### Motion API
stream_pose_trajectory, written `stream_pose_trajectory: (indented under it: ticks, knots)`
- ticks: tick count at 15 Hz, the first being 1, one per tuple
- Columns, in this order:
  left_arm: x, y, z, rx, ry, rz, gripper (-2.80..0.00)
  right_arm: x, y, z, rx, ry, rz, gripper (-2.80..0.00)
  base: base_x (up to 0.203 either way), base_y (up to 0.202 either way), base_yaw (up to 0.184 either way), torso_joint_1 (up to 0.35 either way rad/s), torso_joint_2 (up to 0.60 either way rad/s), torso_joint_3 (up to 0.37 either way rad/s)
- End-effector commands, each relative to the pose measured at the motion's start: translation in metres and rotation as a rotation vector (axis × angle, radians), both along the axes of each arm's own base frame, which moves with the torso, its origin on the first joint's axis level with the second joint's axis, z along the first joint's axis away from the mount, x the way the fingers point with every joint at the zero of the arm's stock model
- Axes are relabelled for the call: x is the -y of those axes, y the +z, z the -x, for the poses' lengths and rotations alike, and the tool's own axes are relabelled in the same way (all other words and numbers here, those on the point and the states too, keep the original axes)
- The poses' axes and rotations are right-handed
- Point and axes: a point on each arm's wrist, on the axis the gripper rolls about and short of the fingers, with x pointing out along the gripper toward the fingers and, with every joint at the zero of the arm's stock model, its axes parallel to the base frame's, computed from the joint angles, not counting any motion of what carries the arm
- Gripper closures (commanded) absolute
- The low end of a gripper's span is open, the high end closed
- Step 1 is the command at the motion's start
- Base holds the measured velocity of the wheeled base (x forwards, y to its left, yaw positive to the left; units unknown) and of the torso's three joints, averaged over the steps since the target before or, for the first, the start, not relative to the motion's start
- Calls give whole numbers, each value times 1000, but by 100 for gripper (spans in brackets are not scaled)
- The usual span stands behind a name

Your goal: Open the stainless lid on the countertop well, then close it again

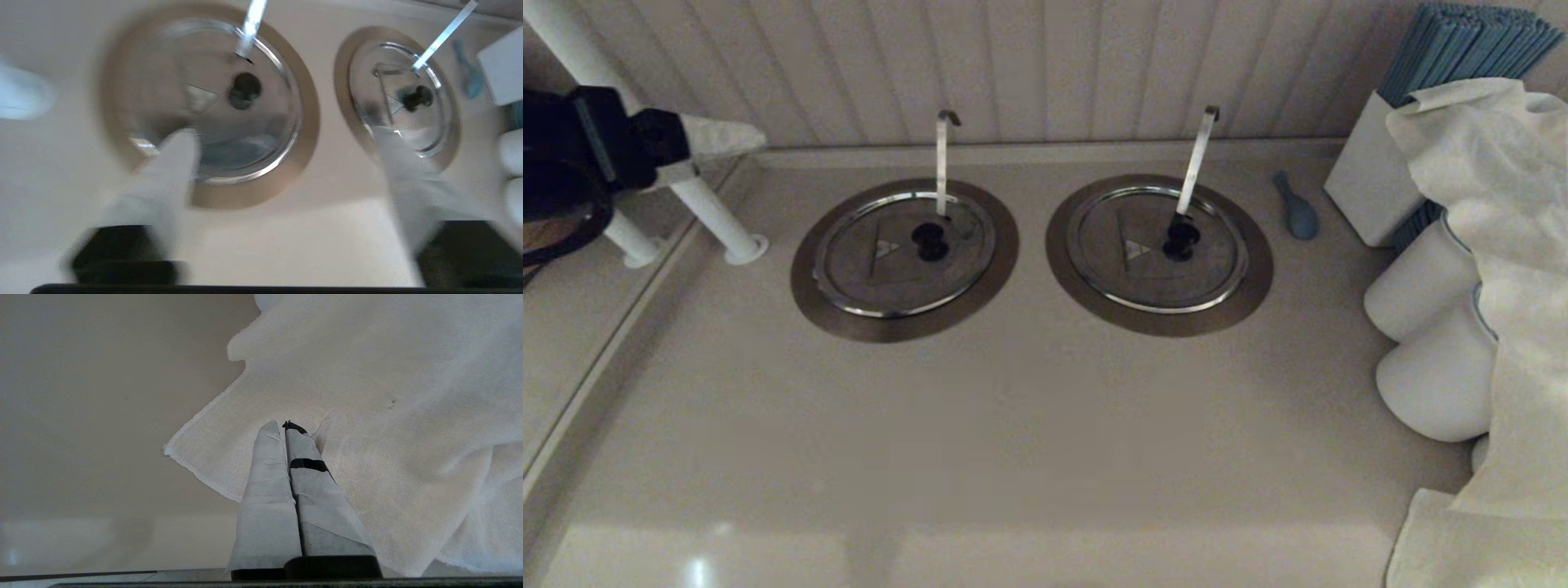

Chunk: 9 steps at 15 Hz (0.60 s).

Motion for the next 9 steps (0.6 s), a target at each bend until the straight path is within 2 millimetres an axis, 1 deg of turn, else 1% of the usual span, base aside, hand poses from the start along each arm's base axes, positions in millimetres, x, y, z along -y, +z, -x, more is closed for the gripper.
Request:
stream_pose_trajectory:
  ticks: [1,3,4,5,7,9]
  knots:
    - [-4,16,62,109,25,-28,0,0,0,0,-2,0,0,0,0,0,0,0,0,0]
    - [-7,8,114,99,50,-97,0,0,0,0,-2,0,0,0,0,0,0,0,0,0]
    - [-8,0,140,102,70,-120,0,0,0,0,-2,0,0,0,0,0,0,0,0,0]
    - [-9,-10,162,110,98,-136,0,0,0,0,-2,0,0,0,0,0,0,0,0,0]
    - [-12,-37,209,156,166,-158,0,0,0,0,-2,0,0,0,0,0,0,0,0,0]
    - [-15,-72,248,212,226,-181,0,0,0,0,-2,0,0,0,0,0,0,0,0,0]
